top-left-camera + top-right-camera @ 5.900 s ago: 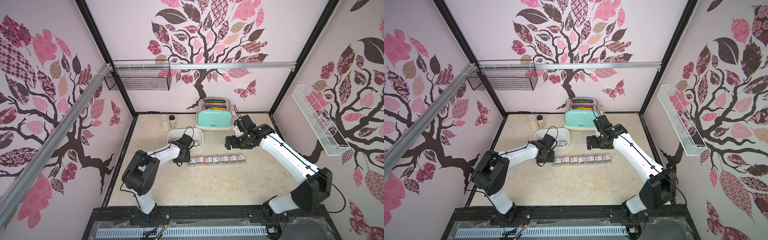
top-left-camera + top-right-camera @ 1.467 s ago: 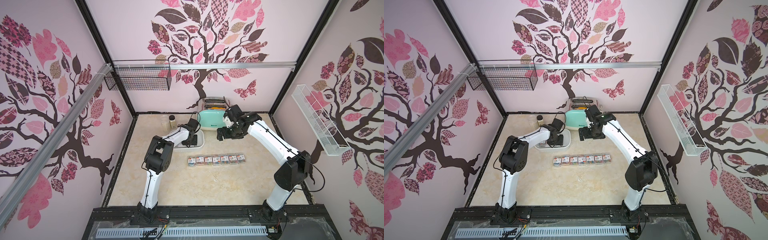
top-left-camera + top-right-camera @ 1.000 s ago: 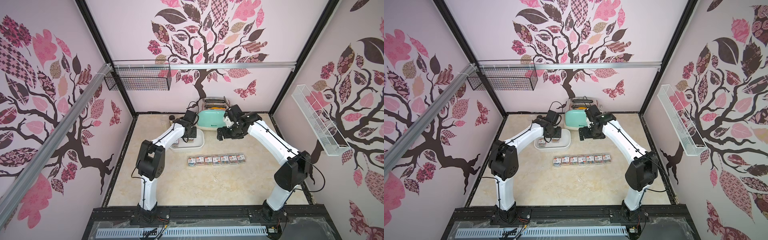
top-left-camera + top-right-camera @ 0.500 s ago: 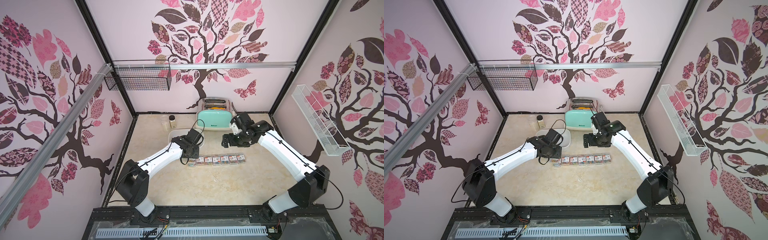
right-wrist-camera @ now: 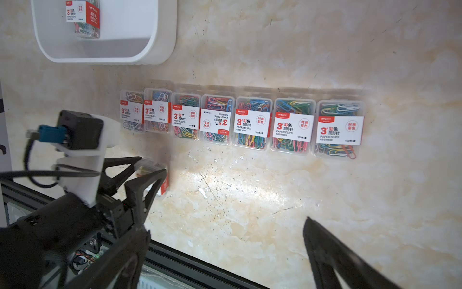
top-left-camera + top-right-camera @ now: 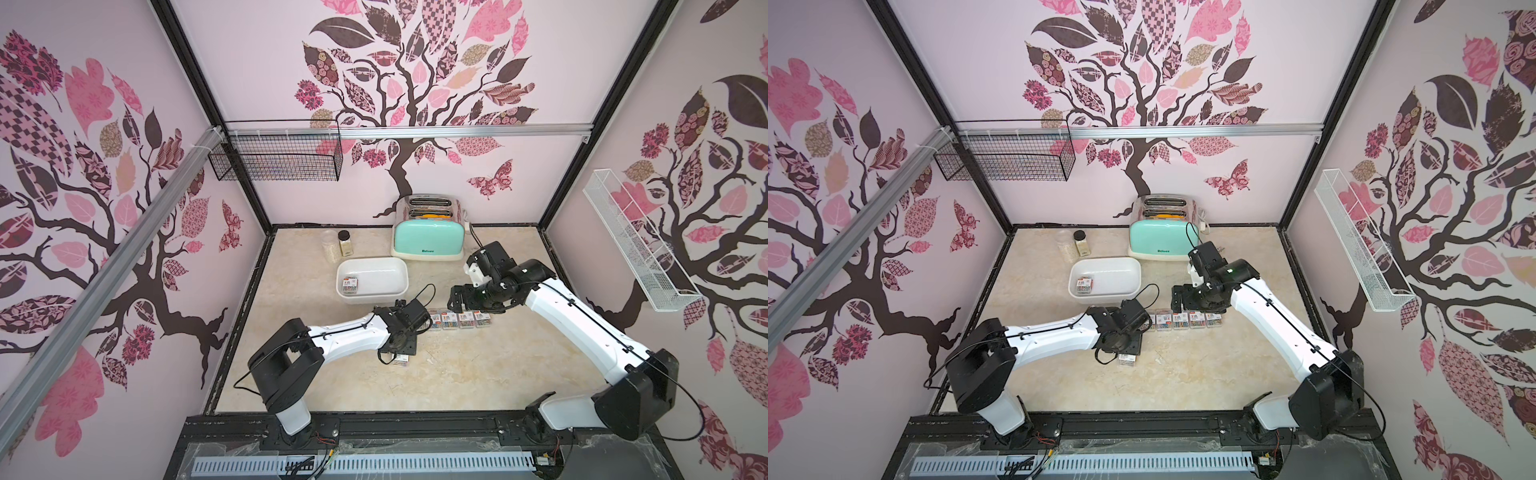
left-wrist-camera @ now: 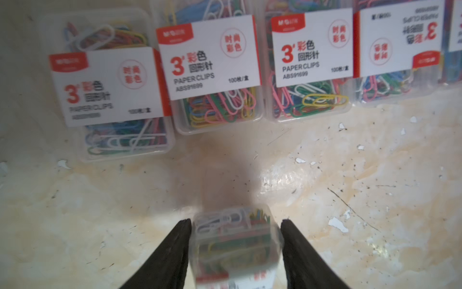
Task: Take the paper clips out of the storage box
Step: Place the boxed paper clips at the center of the board.
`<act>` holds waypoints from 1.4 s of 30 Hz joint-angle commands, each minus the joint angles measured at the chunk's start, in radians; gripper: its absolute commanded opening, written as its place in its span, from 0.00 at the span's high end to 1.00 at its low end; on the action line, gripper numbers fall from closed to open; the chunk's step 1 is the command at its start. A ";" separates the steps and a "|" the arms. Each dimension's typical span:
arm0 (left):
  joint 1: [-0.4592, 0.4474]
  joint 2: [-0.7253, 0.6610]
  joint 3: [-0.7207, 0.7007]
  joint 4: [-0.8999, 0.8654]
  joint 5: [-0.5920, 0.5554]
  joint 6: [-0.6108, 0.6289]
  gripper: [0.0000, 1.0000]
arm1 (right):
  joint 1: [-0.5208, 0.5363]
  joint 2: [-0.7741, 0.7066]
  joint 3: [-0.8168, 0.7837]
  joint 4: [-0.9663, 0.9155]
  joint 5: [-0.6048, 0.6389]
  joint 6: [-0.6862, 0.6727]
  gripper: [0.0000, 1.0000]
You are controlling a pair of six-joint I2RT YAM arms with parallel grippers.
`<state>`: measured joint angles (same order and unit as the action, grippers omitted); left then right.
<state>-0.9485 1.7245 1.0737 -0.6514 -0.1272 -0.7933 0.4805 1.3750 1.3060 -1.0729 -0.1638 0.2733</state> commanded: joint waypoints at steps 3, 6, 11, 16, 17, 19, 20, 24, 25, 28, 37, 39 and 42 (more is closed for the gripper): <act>-0.020 0.047 0.037 0.053 0.006 -0.034 0.36 | 0.006 -0.065 -0.003 0.013 -0.006 0.009 0.01; -0.027 0.055 0.040 0.051 0.002 -0.034 0.36 | 0.006 -0.074 -0.009 0.013 -0.005 0.010 0.01; -0.030 0.032 0.033 0.042 -0.003 -0.037 0.33 | 0.006 -0.085 -0.016 0.011 -0.004 0.011 0.01; -0.029 -0.009 0.053 -0.013 -0.039 -0.034 0.21 | 0.007 -0.102 -0.002 -0.003 0.021 0.014 0.01; -0.029 -0.024 0.057 -0.027 -0.055 -0.031 0.19 | 0.007 -0.104 0.004 -0.010 0.023 0.015 0.01; -0.025 -0.070 0.064 -0.059 -0.087 -0.022 0.15 | 0.006 -0.112 0.004 -0.021 0.027 0.020 0.01; -0.018 -0.089 0.066 -0.080 -0.098 -0.017 0.14 | 0.006 -0.115 0.002 -0.024 0.024 0.023 0.01; 0.035 -0.201 0.061 -0.169 -0.145 0.004 0.09 | 0.008 -0.120 -0.034 -0.027 -0.014 0.046 0.01; 0.058 -0.237 0.054 -0.187 -0.152 0.012 0.07 | 0.018 -0.120 -0.050 -0.021 -0.017 0.056 0.01; 0.120 -0.340 0.049 -0.232 -0.176 0.050 0.02 | 0.094 -0.104 -0.081 -0.001 0.006 0.098 0.01; 0.200 -0.472 0.170 -0.373 -0.183 0.126 0.02 | 0.369 0.110 -0.149 0.201 0.020 0.315 0.01; 0.200 -0.502 0.179 -0.393 -0.193 0.122 0.02 | 0.397 0.160 -0.148 0.248 0.016 0.353 0.01; 0.200 -0.560 0.170 -0.409 -0.199 0.115 0.02 | 0.431 0.236 -0.137 0.304 0.015 0.397 0.01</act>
<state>-0.7513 1.2163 1.2331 -1.0054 -0.3035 -0.6895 0.8909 1.5608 1.1549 -0.8627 -0.1562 0.5861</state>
